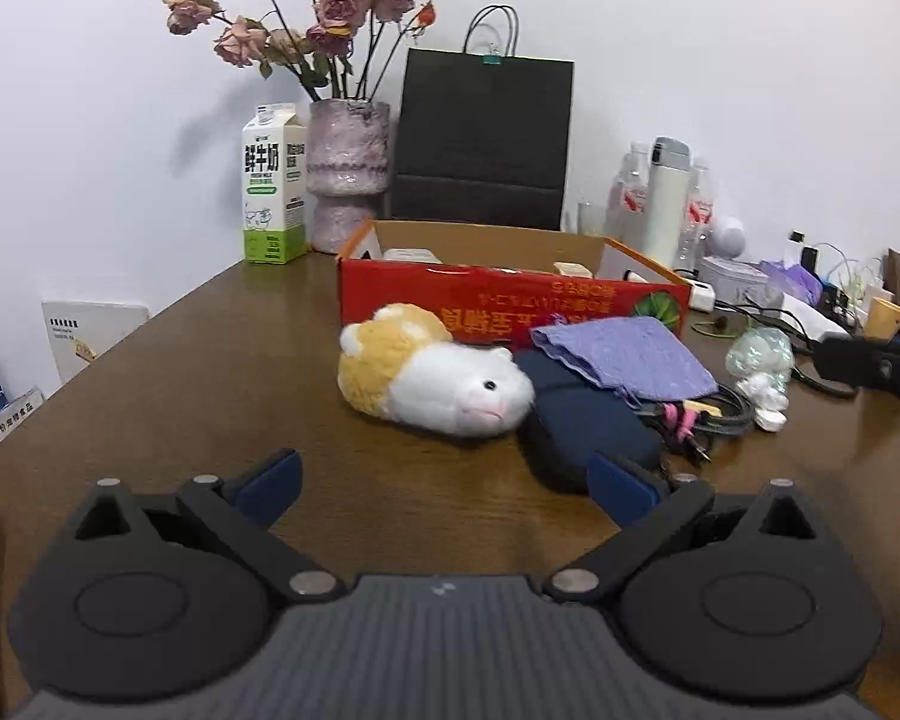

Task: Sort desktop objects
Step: 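Return both tools to the table objects, then grasp the plush toy with left tool while right tool grasps the purple pouch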

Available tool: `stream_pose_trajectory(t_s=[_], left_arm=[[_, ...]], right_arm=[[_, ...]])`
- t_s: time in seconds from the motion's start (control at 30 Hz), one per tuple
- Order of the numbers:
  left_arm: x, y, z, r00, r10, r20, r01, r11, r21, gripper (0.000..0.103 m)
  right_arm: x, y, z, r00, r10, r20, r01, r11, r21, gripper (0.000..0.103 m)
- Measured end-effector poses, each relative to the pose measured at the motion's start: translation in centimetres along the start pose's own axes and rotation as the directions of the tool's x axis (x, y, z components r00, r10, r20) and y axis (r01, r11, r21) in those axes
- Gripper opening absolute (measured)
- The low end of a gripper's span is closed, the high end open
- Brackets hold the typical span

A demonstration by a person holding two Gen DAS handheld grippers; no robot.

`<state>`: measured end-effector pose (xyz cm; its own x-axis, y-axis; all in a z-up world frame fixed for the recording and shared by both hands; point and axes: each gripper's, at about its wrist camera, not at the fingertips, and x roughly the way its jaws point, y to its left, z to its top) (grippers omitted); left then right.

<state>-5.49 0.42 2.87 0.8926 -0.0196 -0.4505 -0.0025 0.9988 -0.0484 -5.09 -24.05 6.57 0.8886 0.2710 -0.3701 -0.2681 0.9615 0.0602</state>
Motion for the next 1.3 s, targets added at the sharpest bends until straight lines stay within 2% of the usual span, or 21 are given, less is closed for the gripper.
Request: stream_pose_trajectory(t_s=[0.03,0.07,0.1,0.13,0.2,0.3,0.37,0.43,0.5,0.57,0.67,0.73,0.8,0.83,0.87,0.9,0.97,1.07,1.17,1.23,1.3], left_arm=[[0.5,0.1,0.1,1.000,0.001,-0.012,-0.001,1.000,-0.006,0.103],[0.9,0.2,0.3,1.000,0.000,-0.026,0.000,1.000,-0.014,0.103],[1.2,0.3,0.4,0.999,-0.006,-0.033,0.006,1.000,-0.024,0.103],[1.6,0.5,0.5,0.999,-0.016,-0.038,0.015,0.999,-0.038,0.103],[2.3,0.7,0.9,0.998,-0.025,-0.052,0.022,0.998,-0.059,0.103],[3.8,1.0,1.6,0.996,-0.036,-0.076,0.030,0.996,-0.089,0.103],[4.9,1.2,2.3,0.995,-0.043,-0.088,0.032,0.993,-0.118,0.103],[6.1,1.7,3.0,0.993,-0.062,-0.098,0.046,0.987,-0.154,0.103],[7.7,2.7,3.7,0.990,-0.083,-0.115,0.052,0.968,-0.244,0.103],[9.7,3.9,4.0,0.985,-0.111,-0.132,0.058,0.934,-0.352,0.103],[12.5,5.1,4.8,0.978,-0.122,-0.171,0.024,0.874,-0.485,0.103],[13.4,5.3,5.3,0.981,-0.127,-0.147,0.033,0.855,-0.518,0.103],[14.5,5.0,5.9,0.978,-0.131,-0.160,0.033,0.863,-0.504,0.099],[14.8,4.7,6.1,0.979,-0.115,-0.168,0.021,0.878,-0.479,0.082],[15.0,4.4,6.3,0.980,-0.083,-0.183,-0.009,0.893,-0.450,0.067],[15.1,4.1,6.4,0.979,-0.069,-0.189,-0.019,0.905,-0.424,0.063],[14.7,3.9,6.5,0.981,-0.068,-0.182,-0.012,0.914,-0.405,0.061],[13.0,3.8,7.2,0.988,-0.068,-0.141,0.009,0.925,-0.381,0.060],[9.8,3.2,8.0,0.995,-0.087,-0.044,0.068,0.943,-0.326,0.060],[7.5,2.7,8.5,0.994,-0.111,-0.010,0.103,0.953,-0.285,0.060],[5.5,2.5,8.6,0.987,-0.158,0.013,0.155,0.945,-0.287,0.060]], right_arm=[[1.7,-0.2,-0.2,0.993,0.018,-0.119,-0.018,1.000,0.001,0.103],[3.0,-0.3,-0.4,0.979,0.002,-0.204,-0.001,1.000,0.002,0.097],[3.8,-0.3,-0.9,0.976,-0.026,-0.218,0.026,1.000,-0.004,0.089],[3.9,-0.3,-1.1,0.980,-0.048,-0.191,0.047,0.999,-0.010,0.079],[3.9,-0.4,-1.1,0.989,-0.067,-0.132,0.069,0.998,0.012,0.080],[4.7,-0.7,-0.9,0.993,-0.009,-0.114,0.014,0.999,0.044,0.078],[5.5,-0.9,-0.6,0.996,-0.002,-0.091,0.005,0.999,0.035,0.067],[6.6,-1.1,0.0,0.997,0.014,-0.072,-0.012,0.999,0.032,0.066],[8.3,-1.5,1.2,0.997,0.054,-0.052,-0.053,0.998,0.032,0.067],[10.8,-2.1,2.6,0.994,0.076,-0.075,-0.073,0.997,0.035,0.066],[15.3,-2.7,4.2,0.988,0.025,-0.151,-0.023,1.000,0.015,0.070],[17.9,-3.5,4.1,0.981,0.015,-0.192,-0.006,0.999,0.051,0.076],[19.5,-4.2,3.6,0.975,0.038,-0.220,-0.016,0.995,0.099,0.075],[20.0,-4.3,3.5,0.974,0.055,-0.219,-0.033,0.994,0.103,0.072],[20.2,-4.2,3.4,0.975,0.061,-0.212,-0.041,0.994,0.097,0.063],[20.3,-4.1,3.3,0.975,0.065,-0.213,-0.046,0.995,0.092,0.058],[20.0,-3.7,3.4,0.973,0.075,-0.217,-0.056,0.994,0.091,0.020],[17.8,-3.2,3.6,0.984,0.046,-0.171,-0.034,0.997,0.074,0.012],[14.3,-2.9,4.5,0.996,0.028,-0.089,-0.020,0.996,0.088,0.012],[11.4,-2.5,4.8,0.999,0.010,-0.040,-0.006,0.994,0.105,0.012],[8.4,-1.8,4.9,1.000,0.013,-0.003,-0.013,0.994,0.104,0.012]])
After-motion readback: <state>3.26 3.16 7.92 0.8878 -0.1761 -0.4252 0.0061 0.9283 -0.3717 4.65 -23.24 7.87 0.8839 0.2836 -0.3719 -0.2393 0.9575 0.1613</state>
